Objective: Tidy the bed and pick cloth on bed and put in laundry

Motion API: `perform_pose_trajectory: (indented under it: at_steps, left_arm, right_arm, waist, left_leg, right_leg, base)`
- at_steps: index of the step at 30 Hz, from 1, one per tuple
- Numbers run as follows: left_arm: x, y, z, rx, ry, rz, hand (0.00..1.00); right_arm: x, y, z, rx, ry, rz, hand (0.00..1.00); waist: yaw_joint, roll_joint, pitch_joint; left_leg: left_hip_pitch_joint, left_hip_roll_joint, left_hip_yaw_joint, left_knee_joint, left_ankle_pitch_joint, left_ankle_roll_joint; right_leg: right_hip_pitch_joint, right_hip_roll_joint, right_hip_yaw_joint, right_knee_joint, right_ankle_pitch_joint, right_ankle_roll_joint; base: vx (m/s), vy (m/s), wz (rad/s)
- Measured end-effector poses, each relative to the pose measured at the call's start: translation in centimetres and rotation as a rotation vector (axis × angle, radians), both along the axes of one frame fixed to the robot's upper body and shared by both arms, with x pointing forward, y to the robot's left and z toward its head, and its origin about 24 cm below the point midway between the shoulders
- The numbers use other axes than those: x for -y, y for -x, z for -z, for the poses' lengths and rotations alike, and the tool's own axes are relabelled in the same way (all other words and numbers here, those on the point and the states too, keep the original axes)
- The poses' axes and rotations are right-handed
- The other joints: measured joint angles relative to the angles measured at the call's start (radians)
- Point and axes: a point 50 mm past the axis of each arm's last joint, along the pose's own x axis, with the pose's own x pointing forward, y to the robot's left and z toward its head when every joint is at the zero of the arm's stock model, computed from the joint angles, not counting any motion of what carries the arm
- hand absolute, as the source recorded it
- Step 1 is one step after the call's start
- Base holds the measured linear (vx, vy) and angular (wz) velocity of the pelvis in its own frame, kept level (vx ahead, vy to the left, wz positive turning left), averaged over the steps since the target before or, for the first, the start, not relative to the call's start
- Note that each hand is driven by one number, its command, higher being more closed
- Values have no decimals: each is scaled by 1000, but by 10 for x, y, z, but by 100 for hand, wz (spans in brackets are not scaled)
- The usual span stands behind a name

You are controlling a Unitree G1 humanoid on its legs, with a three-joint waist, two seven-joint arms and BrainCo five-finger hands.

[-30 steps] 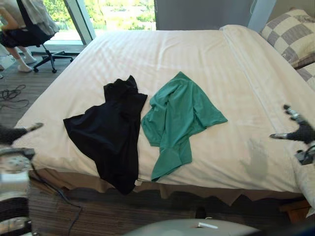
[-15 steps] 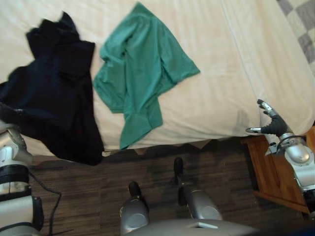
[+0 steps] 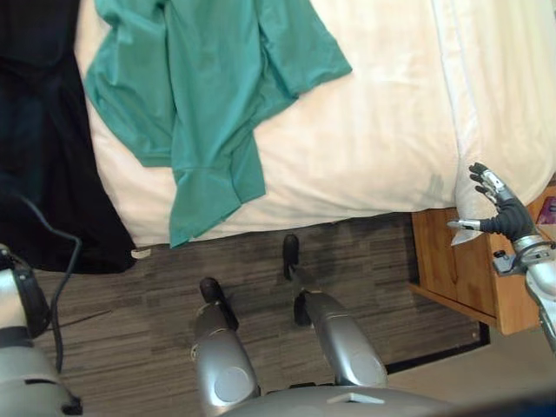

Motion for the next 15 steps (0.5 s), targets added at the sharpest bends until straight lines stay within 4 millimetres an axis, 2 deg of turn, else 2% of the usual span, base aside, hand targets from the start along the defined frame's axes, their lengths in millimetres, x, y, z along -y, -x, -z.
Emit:
perform_pose_trajectory:
  at_steps: [4, 5, 9, 11, 15]
  left_arm:
    - [6, 3, -20, 17, -76, -24, 0]
    - [7, 3, -21, 19, -74, -27, 0]
    - [7, 3, -21, -8, -51, -42, 0]
    - [9, 1, -23, -54, -53, -37, 0]
    - [21, 2, -38, -149, -110, -40, 0]
  right_arm:
    - [-5, 4, -10, 68, -62, -34, 0]
    - [-6, 4, -13, 87, -82, -48, 0]
    - [-12, 6, -22, 132, -123, -92, 0]
    - [-14, 9, -29, 170, -155, -115, 0]
    - [-10, 20, -50, 280, -212, -154, 0]
  waist:
    - [-5, -18, 24]
    - [-5, -20, 50]
    - [-3, -35, 63]
    - [-5, -34, 90]
    - [6, -31, 99]
  left_leg:
    - [-72, 13, -4, 43, -12, 5]
    - [-85, 17, -7, 56, -17, 8]
    - [-184, 32, -13, 107, -27, 14]
    - [-212, 39, -25, 130, -33, 18]
    - [-283, 51, -24, 169, -45, 28]
  right_leg:
    - [-63, 0, -1, 20, 3, 0]
    - [-70, 0, -2, 21, 5, 3]
    - [-166, 1, -4, 54, 9, 0]
    - [-178, 4, -10, 54, 13, -5]
    - [-241, -1, -35, 62, 1, -1]
  base:
    - [-2, -19, -3]
    - [0, 0, 0]
    - [-35, -41, -7]
    - [-16, -37, 0]
    - [-21, -42, -5]
